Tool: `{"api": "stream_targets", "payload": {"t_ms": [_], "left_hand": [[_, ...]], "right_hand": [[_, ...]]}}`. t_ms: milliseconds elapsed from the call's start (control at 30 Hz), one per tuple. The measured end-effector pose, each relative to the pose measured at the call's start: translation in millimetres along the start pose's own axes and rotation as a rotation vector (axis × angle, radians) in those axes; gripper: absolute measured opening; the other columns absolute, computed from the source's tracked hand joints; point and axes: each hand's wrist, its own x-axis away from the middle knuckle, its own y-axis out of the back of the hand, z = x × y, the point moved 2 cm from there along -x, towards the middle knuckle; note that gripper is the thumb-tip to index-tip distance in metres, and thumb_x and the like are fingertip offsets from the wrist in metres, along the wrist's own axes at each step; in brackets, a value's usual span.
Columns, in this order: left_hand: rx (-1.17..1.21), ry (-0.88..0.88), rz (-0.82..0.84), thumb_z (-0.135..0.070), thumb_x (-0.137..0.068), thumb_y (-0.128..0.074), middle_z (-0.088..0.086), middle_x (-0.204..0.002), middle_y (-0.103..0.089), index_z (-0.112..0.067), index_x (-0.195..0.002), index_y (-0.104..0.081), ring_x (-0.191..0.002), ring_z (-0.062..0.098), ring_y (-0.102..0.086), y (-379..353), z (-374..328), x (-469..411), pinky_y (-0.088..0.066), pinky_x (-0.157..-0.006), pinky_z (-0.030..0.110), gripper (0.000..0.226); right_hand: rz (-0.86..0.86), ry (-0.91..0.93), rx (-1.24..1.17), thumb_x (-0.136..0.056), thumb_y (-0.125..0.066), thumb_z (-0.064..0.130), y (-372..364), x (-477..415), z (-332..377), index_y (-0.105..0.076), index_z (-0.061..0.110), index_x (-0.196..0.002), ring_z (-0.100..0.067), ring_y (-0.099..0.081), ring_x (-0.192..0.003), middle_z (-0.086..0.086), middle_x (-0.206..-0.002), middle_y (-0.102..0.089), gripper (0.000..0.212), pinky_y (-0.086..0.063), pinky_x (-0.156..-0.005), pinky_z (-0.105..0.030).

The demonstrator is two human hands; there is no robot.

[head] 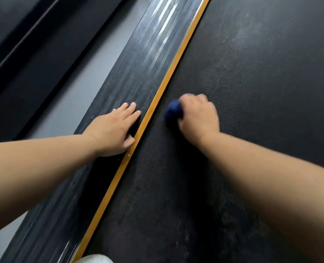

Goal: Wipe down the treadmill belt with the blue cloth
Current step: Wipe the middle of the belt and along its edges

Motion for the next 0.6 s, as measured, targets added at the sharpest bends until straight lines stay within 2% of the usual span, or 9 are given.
{"api": "stream_targets", "payload": {"t_ms": [67, 100, 233, 333, 433, 500, 567, 600], "left_hand": [[0.003, -0.019, 0.028, -0.030, -0.089, -0.047, 0.002, -0.160, -0.004, -0.017, -0.152, -0.015, -0.147, 0.020, -0.005, -2, 3, 1, -0.023, -0.114, 0.036, 0.072], [0.007, -0.026, 0.039, -0.030, -0.088, -0.047, 0.003, -0.160, -0.003, -0.017, -0.152, -0.014, -0.147, 0.021, -0.004, -3, 3, 0, -0.021, -0.115, 0.037, 0.073], [0.016, -0.035, 0.040, -0.037, -0.081, -0.034, 0.006, -0.159, -0.009, -0.014, -0.151, -0.018, -0.147, 0.025, -0.009, -5, 6, 1, -0.022, -0.117, 0.041, 0.076], [0.031, -0.062, 0.014, -0.042, -0.073, -0.023, 0.003, -0.159, -0.011, -0.017, -0.151, -0.021, -0.146, 0.022, -0.013, -1, 13, 1, -0.020, -0.115, 0.034, 0.082], [0.039, -0.074, 0.055, -0.042, -0.077, -0.034, -0.005, -0.159, 0.002, -0.024, -0.152, -0.009, -0.146, 0.014, -0.002, -1, 18, 2, -0.009, -0.113, 0.023, 0.081], [0.022, -0.102, 0.119, -0.045, -0.084, -0.045, -0.006, -0.158, 0.011, -0.025, -0.152, -0.001, -0.146, 0.012, 0.007, 0, 20, 3, -0.008, -0.115, 0.024, 0.084], [-0.046, -0.125, 0.199, -0.053, -0.084, -0.053, -0.006, -0.157, 0.019, -0.026, -0.151, 0.007, -0.145, 0.011, 0.013, 4, 20, 2, -0.016, -0.118, 0.031, 0.094], [-0.095, -0.135, 0.237, -0.058, -0.082, -0.055, -0.007, -0.156, 0.021, -0.026, -0.151, 0.009, -0.144, 0.011, 0.014, 8, 21, -1, -0.022, -0.117, 0.033, 0.099]], "right_hand": [[0.044, -0.215, -0.031, -0.081, -0.060, 0.021, 7, -21, -23, -0.052, 0.022, -0.116, -0.030, -0.047, -0.109, -0.001, -0.120, -0.056, 0.036, -0.039, -0.085, -0.040], [0.078, -0.223, -0.033, -0.081, -0.060, 0.024, 7, -25, -26, -0.051, 0.024, -0.120, -0.029, -0.047, -0.110, -0.001, -0.121, -0.056, 0.040, -0.040, -0.089, -0.039], [0.188, -0.060, -0.150, -0.073, -0.061, 0.034, -23, 7, 26, -0.057, 0.026, -0.107, -0.031, -0.054, -0.096, -0.007, -0.103, -0.060, 0.034, -0.050, -0.083, -0.037], [0.180, 0.154, -0.198, -0.071, -0.067, 0.030, -38, 48, 64, -0.060, 0.017, -0.106, -0.029, -0.053, -0.094, -0.002, -0.110, -0.063, 0.038, -0.048, -0.083, -0.041], [0.152, 0.279, -0.070, -0.075, -0.066, 0.028, -27, 31, 39, -0.062, 0.017, -0.112, -0.029, -0.053, -0.100, 0.001, -0.114, -0.065, 0.039, -0.047, -0.082, -0.041], [0.115, 0.169, -0.023, -0.080, -0.061, 0.026, -21, 6, 14, -0.061, 0.018, -0.116, -0.029, -0.049, -0.106, 0.001, -0.117, -0.064, 0.037, -0.045, -0.085, -0.041], [0.046, 0.017, -0.036, -0.082, -0.060, 0.023, -17, -6, 5, -0.060, 0.016, -0.117, -0.030, -0.046, -0.108, 0.000, -0.122, -0.059, 0.035, -0.045, -0.086, -0.041], [0.034, 0.008, -0.041, -0.082, -0.061, 0.023, -18, -2, 12, -0.059, 0.015, -0.115, -0.030, -0.045, -0.108, -0.002, -0.122, -0.056, 0.034, -0.045, -0.086, -0.040]]}}
